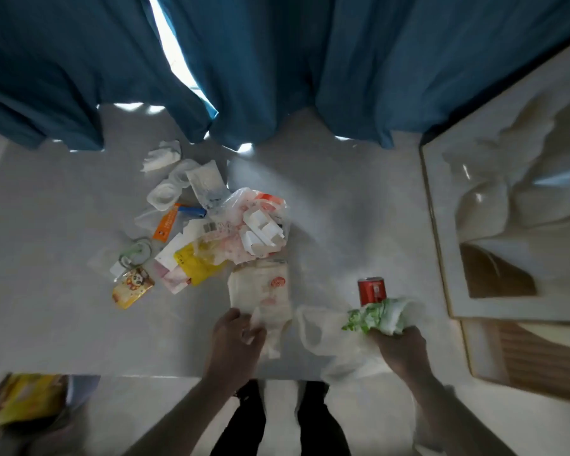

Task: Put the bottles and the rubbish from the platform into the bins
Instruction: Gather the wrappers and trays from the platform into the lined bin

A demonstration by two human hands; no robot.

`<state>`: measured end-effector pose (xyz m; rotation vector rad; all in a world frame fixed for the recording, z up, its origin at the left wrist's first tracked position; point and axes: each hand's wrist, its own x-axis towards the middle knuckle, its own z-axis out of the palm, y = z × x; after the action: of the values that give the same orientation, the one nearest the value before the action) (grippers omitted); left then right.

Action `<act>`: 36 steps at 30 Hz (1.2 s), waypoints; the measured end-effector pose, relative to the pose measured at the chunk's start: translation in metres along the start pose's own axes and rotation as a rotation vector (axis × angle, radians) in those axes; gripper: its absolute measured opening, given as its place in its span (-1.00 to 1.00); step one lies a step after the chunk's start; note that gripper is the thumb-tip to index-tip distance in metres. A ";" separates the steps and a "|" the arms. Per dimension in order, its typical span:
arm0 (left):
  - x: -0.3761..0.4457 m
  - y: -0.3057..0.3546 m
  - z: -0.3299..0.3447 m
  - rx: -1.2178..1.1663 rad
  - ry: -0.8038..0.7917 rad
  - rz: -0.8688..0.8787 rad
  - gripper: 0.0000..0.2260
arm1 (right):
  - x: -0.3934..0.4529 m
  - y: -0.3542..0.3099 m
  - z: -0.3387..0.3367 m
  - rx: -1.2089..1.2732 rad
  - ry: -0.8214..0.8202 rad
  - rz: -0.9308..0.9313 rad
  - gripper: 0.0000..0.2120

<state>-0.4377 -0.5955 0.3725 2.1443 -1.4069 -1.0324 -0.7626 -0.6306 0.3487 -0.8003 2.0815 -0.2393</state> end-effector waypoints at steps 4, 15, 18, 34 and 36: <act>-0.047 0.032 -0.065 0.080 0.052 0.120 -0.83 | -0.066 -0.001 -0.038 0.224 0.089 0.025 -0.61; -0.095 0.079 -0.134 0.030 0.262 0.269 -0.90 | -0.132 -0.036 -0.099 0.441 -0.006 -0.223 -0.73; -0.112 0.096 -0.127 -0.038 0.356 0.216 -0.83 | -0.119 -0.048 -0.123 0.410 -0.041 -0.277 -0.71; -0.220 0.093 -0.130 -0.192 0.683 -0.030 -0.44 | -0.129 -0.105 -0.115 0.196 -0.377 -0.488 -0.66; -0.238 0.084 -0.141 -0.181 0.719 -0.062 -0.44 | -0.141 -0.114 -0.103 0.170 -0.404 -0.510 -0.68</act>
<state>-0.4395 -0.4294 0.6089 2.1119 -0.8686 -0.3129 -0.7336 -0.6435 0.5544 -1.1585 1.4374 -0.4803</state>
